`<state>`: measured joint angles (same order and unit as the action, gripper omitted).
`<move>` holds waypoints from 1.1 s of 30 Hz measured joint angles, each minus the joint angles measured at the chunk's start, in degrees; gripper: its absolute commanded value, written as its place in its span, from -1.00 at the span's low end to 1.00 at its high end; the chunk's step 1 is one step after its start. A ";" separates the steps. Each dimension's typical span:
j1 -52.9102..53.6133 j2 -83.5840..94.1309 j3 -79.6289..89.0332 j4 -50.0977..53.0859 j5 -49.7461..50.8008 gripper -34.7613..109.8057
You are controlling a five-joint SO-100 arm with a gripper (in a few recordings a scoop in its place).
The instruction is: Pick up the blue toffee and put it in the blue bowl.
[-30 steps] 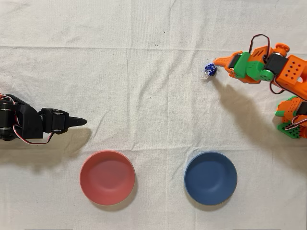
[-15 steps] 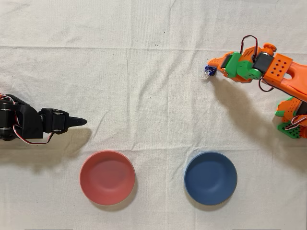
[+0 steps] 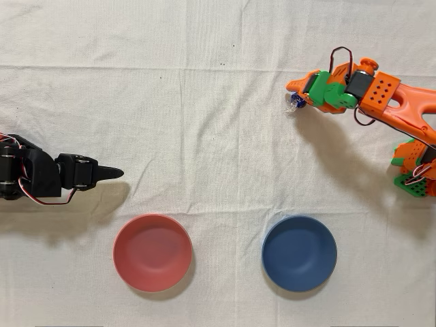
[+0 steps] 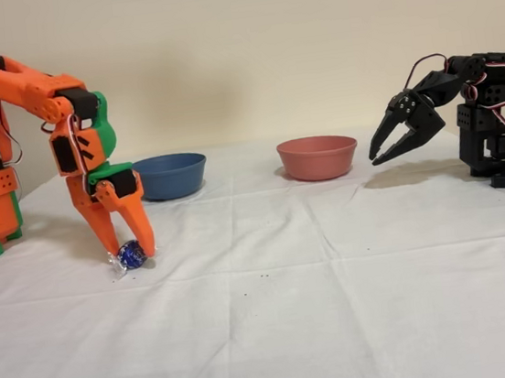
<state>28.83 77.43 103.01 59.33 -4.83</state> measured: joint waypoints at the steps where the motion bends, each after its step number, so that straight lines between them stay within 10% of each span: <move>1: 0.00 -0.53 -0.26 0.00 -0.26 -0.03; 33: 0.35 -3.78 -5.80 2.20 -3.69 -0.34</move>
<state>29.18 73.65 97.21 61.52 -8.53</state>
